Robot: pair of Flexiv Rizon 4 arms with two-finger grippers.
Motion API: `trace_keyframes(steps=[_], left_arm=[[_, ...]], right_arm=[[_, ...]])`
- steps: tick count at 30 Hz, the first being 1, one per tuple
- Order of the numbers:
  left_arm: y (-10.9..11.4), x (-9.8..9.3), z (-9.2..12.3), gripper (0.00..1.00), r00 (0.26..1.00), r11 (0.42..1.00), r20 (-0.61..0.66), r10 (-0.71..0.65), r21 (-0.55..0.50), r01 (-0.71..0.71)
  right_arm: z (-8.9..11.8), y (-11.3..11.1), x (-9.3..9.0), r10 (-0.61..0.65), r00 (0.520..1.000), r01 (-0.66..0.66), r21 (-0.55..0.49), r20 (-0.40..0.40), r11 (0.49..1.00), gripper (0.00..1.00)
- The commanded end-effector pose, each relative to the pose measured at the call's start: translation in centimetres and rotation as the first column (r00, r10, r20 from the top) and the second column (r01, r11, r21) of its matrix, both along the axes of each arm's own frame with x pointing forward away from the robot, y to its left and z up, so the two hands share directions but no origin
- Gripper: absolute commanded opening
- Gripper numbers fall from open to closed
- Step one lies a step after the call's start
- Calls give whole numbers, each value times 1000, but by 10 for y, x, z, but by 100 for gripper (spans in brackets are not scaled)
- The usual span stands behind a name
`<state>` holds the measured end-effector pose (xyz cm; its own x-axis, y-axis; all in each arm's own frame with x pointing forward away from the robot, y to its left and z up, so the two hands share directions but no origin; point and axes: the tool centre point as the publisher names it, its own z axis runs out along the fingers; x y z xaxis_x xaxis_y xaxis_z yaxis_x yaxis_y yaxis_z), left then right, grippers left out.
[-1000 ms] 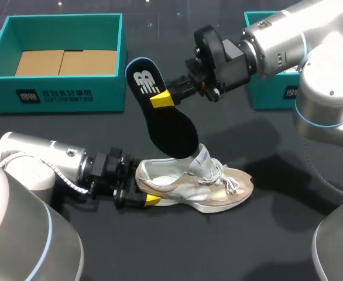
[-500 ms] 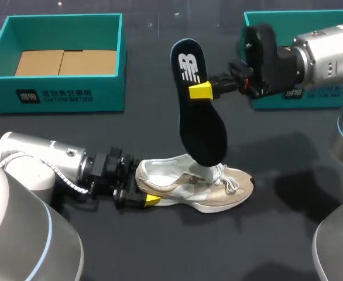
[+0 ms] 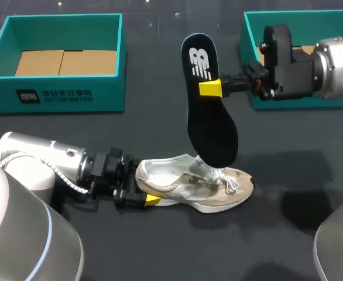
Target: Take the shoe out of the shoebox, open the shoe tongue, remove and reinsert the insole, then place the shoe into the shoebox
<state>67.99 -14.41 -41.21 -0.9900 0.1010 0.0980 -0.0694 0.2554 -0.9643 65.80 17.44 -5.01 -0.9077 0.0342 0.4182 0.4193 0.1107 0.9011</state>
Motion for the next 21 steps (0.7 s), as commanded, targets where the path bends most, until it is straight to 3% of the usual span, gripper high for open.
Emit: trace_keyframes(steps=[1,21], left_arm=[[0,1,-3,0,1000,1000,1,0,1,0],[0,1,-3,0,1000,1000,1,0,1,0]], right_arm=[[6,-24,-31,-126,992,127,-42,17,991,0],[4,-29,-43,-155,988,155,-6,16,988,0]])
